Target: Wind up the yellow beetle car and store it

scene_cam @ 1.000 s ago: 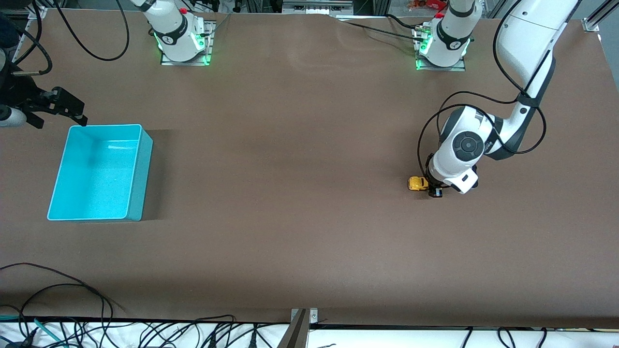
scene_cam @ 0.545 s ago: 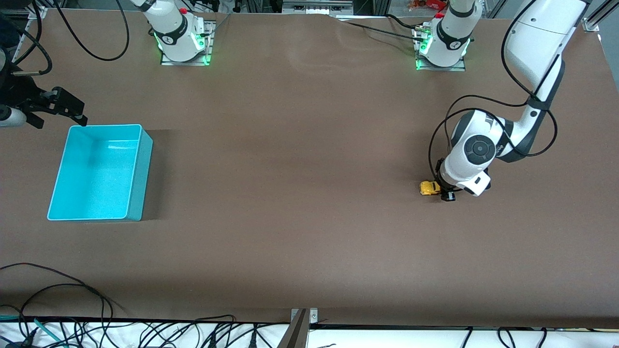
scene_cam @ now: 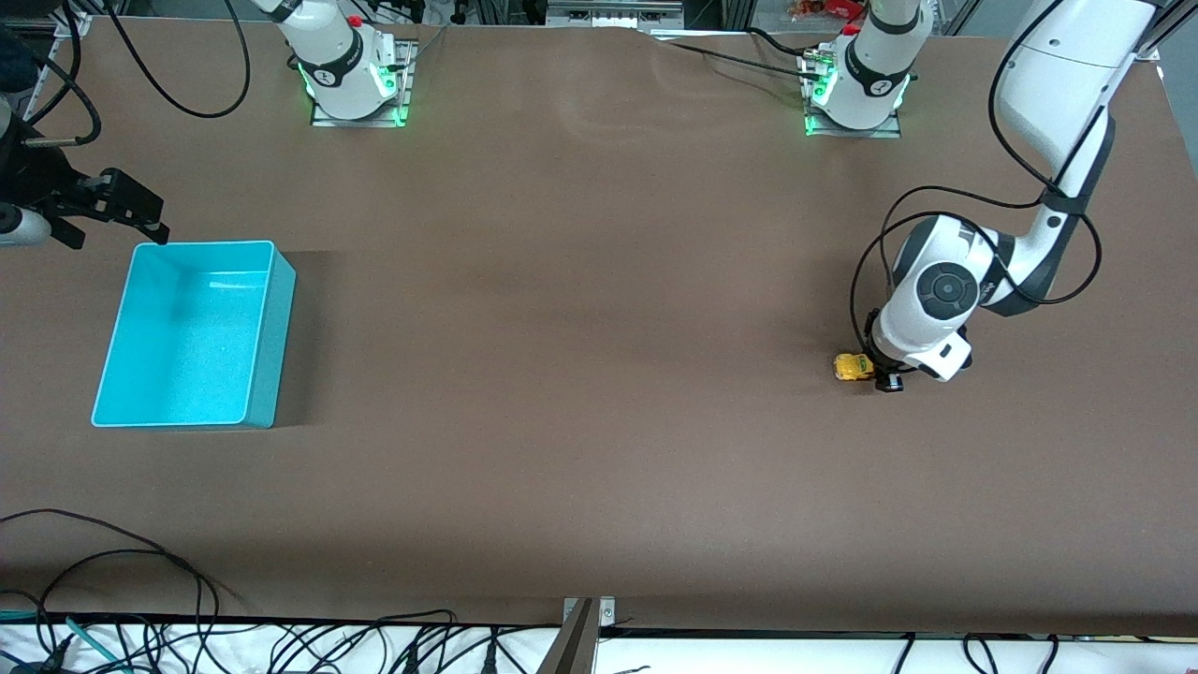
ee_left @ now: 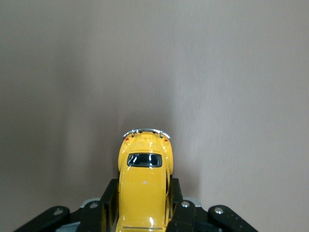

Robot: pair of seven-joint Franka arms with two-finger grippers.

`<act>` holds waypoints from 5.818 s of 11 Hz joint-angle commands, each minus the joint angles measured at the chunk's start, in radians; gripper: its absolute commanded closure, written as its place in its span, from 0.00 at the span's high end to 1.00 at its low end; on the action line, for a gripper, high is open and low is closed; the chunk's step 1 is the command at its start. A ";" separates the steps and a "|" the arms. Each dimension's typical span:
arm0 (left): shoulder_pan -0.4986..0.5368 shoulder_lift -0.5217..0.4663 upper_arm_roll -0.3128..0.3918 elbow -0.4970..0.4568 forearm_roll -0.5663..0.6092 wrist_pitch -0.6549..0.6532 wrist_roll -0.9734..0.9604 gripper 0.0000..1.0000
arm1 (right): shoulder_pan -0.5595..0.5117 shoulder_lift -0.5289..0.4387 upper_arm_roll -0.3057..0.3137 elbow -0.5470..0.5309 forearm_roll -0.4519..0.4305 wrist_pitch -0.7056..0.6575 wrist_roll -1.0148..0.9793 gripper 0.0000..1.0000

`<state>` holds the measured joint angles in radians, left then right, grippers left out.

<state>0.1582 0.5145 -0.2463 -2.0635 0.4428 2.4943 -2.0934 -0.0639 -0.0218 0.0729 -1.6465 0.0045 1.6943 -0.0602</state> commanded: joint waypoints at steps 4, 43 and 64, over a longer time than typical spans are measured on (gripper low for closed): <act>0.155 0.102 0.005 0.016 0.232 0.095 -0.033 0.00 | -0.005 0.002 0.002 0.022 -0.011 -0.024 -0.012 1.00; 0.184 -0.050 -0.146 0.356 0.030 -0.452 0.726 1.00 | -0.005 0.002 0.002 0.022 -0.011 -0.024 -0.012 1.00; 0.208 -0.202 -0.205 0.545 -0.332 -0.700 1.914 1.00 | 0.015 0.040 0.028 0.020 -0.008 -0.096 -0.098 1.00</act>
<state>0.3487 0.3423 -0.4482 -1.4998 0.1555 1.8104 -0.2231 -0.0573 0.0115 0.0930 -1.6491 0.0031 1.6194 -0.1353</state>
